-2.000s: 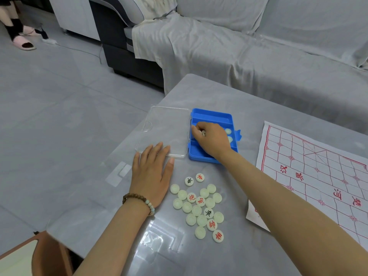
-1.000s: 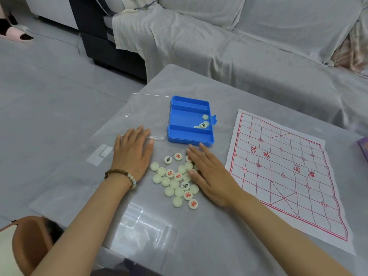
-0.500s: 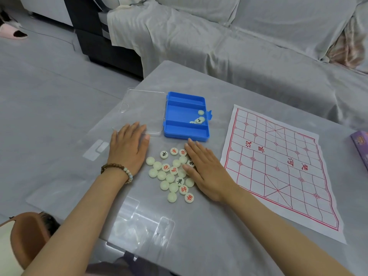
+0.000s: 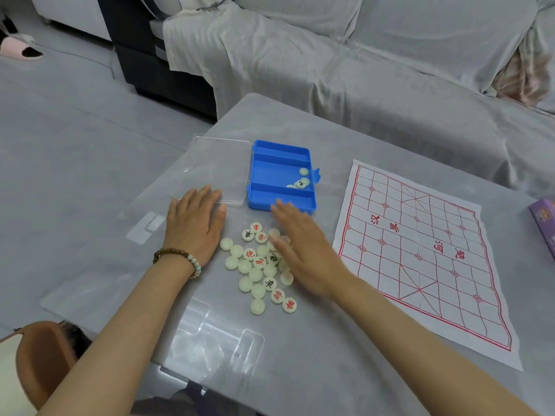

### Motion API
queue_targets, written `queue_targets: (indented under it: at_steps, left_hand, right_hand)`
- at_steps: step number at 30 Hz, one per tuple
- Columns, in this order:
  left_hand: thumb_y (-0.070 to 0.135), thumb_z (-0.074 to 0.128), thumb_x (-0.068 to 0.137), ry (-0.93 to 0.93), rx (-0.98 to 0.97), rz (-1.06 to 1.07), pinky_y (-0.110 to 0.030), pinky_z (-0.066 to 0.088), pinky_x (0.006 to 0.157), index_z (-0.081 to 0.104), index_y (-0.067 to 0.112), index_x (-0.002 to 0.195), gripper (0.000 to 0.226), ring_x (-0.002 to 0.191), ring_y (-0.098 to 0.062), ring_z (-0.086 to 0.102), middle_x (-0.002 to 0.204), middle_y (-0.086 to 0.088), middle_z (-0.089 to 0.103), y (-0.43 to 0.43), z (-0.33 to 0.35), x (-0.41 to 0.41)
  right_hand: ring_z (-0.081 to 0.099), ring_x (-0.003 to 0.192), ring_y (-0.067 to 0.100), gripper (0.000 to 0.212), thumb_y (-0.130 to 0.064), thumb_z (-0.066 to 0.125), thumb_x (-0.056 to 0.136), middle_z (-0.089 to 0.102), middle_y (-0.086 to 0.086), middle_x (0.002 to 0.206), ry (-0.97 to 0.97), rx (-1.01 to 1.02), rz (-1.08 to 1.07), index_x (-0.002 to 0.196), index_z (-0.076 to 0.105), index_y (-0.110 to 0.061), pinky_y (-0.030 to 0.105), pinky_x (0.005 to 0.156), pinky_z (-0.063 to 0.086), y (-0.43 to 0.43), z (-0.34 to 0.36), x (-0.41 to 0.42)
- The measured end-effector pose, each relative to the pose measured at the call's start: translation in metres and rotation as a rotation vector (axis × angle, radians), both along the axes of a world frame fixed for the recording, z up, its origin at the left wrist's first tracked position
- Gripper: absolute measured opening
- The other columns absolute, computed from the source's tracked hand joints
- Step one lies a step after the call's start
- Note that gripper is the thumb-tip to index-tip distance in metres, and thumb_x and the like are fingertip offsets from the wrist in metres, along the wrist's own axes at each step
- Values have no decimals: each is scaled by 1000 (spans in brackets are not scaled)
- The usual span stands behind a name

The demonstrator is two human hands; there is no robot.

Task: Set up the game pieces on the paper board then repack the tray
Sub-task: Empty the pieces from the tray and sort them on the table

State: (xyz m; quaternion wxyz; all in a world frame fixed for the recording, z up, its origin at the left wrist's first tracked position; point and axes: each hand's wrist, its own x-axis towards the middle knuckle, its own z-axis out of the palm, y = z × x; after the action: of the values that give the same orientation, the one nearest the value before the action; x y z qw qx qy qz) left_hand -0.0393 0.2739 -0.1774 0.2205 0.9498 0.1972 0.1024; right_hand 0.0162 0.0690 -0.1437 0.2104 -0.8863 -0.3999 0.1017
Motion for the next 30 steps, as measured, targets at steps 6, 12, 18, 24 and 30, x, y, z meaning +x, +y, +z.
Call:
queue_targets:
  at_steps: [6,12,18,24,30]
  left_hand:
    - [37,22,99,-26,-22,0,-38,5,117,32,23,143,47,142,-18,15,152,2,24,0,-2,0]
    - [48,7,89,-16,-17,5,-37,3,116,30,25,143,64,142,-16,13,153,4,22,1,-4,0]
    - [49,6,87,-8,-5,7,-35,1,116,28,26,144,65,142,-14,11,153,6,20,1,-6,0]
    - [48,6,87,-10,8,12,-35,2,116,28,26,144,64,142,-15,13,153,6,22,0,-5,1]
    - [48,8,87,-8,8,15,-35,1,116,29,26,143,63,142,-14,12,153,6,21,0,-6,2]
  right_hand:
    - [9,145,18,60,-47,25,99,15,3,157,-146,-168,-183,148,19,-13,36,118,3,28,7,88]
    - [35,132,18,57,-48,19,99,44,12,139,-176,-296,-148,131,41,-6,42,119,1,49,-2,108]
    - [40,130,21,59,-49,21,98,47,9,136,-265,-294,-220,132,41,-5,39,117,6,44,-3,96]
    - [37,132,24,58,-48,36,96,39,6,145,-109,-71,-157,140,34,-10,36,105,33,51,-3,97]
    - [39,118,24,55,-53,37,94,46,5,128,-146,-94,-154,134,44,-15,33,100,31,79,-13,117]
